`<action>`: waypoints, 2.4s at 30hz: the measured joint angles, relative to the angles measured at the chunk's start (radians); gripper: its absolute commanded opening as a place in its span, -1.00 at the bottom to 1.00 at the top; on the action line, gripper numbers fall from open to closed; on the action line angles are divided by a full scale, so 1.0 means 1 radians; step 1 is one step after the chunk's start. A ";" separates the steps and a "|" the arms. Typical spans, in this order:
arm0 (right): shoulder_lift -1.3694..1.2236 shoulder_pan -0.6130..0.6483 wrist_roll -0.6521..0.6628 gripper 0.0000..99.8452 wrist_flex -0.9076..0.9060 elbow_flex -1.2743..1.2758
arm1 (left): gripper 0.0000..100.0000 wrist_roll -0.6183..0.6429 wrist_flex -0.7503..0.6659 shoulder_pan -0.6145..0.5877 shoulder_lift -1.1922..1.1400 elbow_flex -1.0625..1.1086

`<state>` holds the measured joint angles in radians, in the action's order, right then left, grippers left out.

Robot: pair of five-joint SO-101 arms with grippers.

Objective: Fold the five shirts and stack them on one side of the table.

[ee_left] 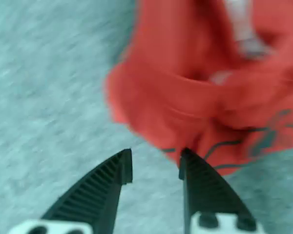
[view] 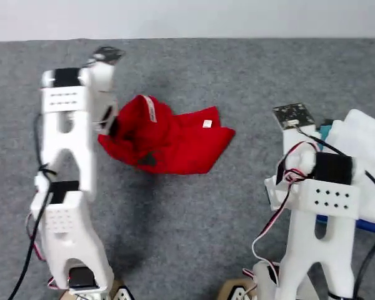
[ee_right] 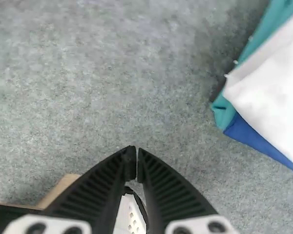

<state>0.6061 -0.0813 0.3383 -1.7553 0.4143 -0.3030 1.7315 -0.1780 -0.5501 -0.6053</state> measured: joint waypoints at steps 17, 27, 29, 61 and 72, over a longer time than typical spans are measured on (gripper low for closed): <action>0.000 0.133 0.000 -0.98 0.023 0.000 | -0.67 -0.069 0.002 0.114 0.192 -0.084; 0.000 0.133 0.000 -0.98 0.023 0.000 | -0.67 -0.069 -0.132 0.269 -0.081 -0.086; 0.000 0.137 0.000 -0.98 0.023 0.000 | -0.67 -0.069 -0.180 0.270 -0.152 -0.086; 0.000 0.137 0.000 -0.98 0.008 0.000 | -0.99 -0.325 -0.003 -0.137 0.667 0.611; 0.000 0.141 0.000 -0.98 0.008 0.000 | -0.63 -0.494 -0.189 -0.430 0.827 1.051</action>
<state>0.6061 0.0598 0.3383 -1.7476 0.4143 -0.7971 1.5428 -0.6076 0.2770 0.4457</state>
